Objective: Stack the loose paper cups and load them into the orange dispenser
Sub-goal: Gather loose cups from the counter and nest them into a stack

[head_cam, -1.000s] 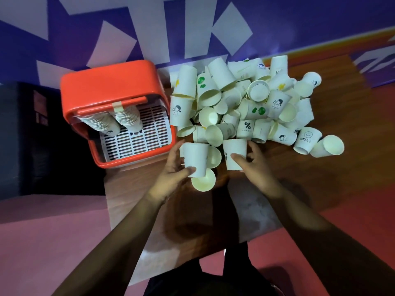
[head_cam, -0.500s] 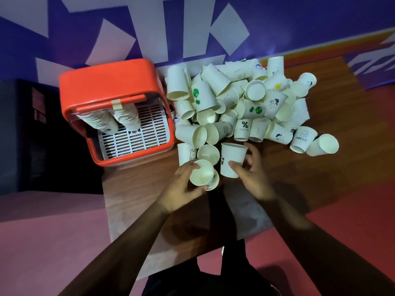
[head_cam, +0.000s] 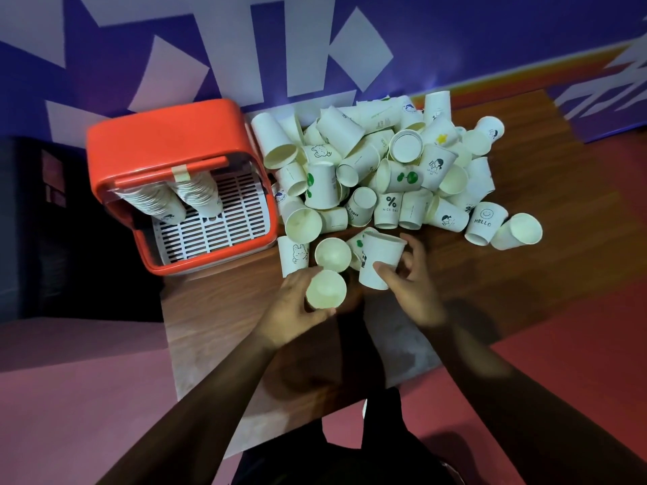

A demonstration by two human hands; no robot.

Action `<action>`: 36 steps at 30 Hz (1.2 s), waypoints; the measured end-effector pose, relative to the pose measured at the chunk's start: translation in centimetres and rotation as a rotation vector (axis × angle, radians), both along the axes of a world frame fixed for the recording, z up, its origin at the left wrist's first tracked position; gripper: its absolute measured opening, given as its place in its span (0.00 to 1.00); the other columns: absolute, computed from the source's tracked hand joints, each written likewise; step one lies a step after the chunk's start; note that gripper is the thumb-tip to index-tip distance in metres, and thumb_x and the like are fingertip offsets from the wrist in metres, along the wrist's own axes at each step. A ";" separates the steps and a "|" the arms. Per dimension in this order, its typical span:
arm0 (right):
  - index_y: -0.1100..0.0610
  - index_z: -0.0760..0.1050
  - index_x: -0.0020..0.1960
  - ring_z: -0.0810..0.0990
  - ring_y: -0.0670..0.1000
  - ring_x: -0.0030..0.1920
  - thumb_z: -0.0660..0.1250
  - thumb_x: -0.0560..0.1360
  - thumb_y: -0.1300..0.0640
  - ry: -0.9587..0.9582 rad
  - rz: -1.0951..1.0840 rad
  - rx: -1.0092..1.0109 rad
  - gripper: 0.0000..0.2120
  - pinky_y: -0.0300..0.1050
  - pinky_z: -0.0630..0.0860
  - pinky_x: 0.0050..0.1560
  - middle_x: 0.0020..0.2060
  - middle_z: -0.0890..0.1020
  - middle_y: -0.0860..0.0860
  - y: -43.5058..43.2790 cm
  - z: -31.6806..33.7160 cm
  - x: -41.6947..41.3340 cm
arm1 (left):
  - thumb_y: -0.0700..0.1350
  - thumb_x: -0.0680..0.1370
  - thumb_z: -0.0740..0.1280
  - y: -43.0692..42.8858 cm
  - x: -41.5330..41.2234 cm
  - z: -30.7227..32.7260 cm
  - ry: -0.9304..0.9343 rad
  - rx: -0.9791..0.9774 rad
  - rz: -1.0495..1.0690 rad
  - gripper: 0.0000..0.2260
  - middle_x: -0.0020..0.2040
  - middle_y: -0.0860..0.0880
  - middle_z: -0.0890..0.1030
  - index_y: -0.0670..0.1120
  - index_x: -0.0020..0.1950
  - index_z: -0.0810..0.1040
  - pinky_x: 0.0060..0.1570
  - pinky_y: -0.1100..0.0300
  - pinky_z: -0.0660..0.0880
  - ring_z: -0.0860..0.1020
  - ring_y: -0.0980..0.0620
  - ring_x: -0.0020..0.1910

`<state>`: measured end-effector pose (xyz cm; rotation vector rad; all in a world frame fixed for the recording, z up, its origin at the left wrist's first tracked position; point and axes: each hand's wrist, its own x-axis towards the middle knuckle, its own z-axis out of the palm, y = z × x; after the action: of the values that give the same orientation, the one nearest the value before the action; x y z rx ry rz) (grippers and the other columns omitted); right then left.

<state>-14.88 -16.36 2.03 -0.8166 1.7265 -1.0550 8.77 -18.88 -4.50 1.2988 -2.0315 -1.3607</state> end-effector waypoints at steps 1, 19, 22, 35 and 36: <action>0.51 0.60 0.72 0.80 0.40 0.53 0.70 0.74 0.65 -0.004 0.004 -0.003 0.32 0.42 0.79 0.52 0.59 0.79 0.50 0.0 0.1 -0.1 | 0.53 0.71 0.77 0.1 0.1 -0.4 -0.033 -0.032 -0.031 0.35 0.71 0.53 0.69 0.51 0.75 0.67 0.72 0.50 0.64 0.64 0.54 0.71; 0.52 0.60 0.75 0.66 0.43 0.66 0.74 0.69 0.56 0.467 0.540 -0.055 0.39 0.26 0.57 0.63 0.68 0.69 0.49 1.7 0.0 5.3 | 0.51 0.77 0.72 -6.2 2.7 0.2 -0.077 0.260 0.521 0.17 0.52 0.52 0.81 0.44 0.60 0.75 0.58 0.53 0.75 0.80 0.51 0.54; 0.53 0.61 0.74 0.68 0.50 0.67 0.73 0.68 0.53 0.619 0.635 -0.127 0.38 0.43 0.65 0.68 0.66 0.71 0.50 2.3 -1.1 5.6 | 0.60 0.74 0.72 -7.4 1.6 -0.5 -0.200 0.286 0.469 0.25 0.54 0.52 0.82 0.43 0.62 0.77 0.49 0.57 0.72 0.80 0.50 0.54; 0.53 0.63 0.73 0.71 0.55 0.60 0.77 0.62 0.42 0.685 0.697 -0.080 0.45 0.52 0.72 0.63 0.58 0.70 0.53 3.9 -4.2 5.9 | 0.55 0.75 0.74 -8.2 0.4 -1.8 -0.252 0.316 0.363 0.29 0.66 0.44 0.79 0.42 0.71 0.73 0.61 0.50 0.75 0.78 0.44 0.63; 0.53 0.62 0.75 0.70 0.55 0.62 0.78 0.60 0.42 0.691 0.730 -0.067 0.48 0.51 0.70 0.66 0.60 0.70 0.53 4.0 -4.2 5.6 | 0.54 0.74 0.74 -8.0 0.7 -1.9 -0.226 0.328 0.377 0.29 0.65 0.45 0.80 0.43 0.71 0.73 0.61 0.50 0.76 0.78 0.44 0.62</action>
<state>-9.23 -12.38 -2.22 -1.8293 1.6832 -0.3352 9.47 -26.87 -6.37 1.9412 -1.6157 -1.4550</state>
